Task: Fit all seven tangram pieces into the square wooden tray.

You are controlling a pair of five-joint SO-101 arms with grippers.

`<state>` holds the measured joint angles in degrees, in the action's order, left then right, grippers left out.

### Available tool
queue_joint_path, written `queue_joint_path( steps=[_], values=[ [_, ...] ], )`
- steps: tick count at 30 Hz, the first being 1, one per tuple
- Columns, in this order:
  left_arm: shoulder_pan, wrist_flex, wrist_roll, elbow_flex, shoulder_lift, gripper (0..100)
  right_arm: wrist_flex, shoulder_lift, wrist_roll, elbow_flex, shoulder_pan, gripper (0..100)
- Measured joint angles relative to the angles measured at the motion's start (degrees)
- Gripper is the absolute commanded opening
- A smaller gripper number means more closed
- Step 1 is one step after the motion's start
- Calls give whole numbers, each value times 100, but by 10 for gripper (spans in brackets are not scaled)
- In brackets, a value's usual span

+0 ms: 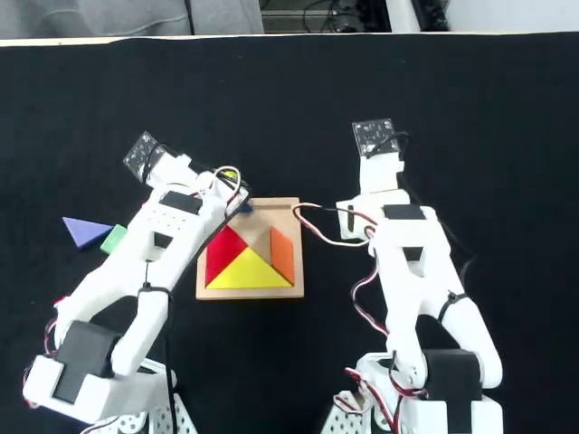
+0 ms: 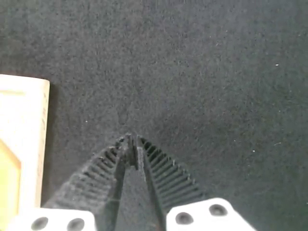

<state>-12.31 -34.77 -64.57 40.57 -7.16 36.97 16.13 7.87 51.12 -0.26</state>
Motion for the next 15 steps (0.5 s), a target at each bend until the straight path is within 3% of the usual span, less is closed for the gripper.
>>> queue_joint_path(
  steps=[15],
  values=[
    [281, -281, -97, -9, -132, 287, 0, 0, 0, 0, 0, 11]
  ],
)
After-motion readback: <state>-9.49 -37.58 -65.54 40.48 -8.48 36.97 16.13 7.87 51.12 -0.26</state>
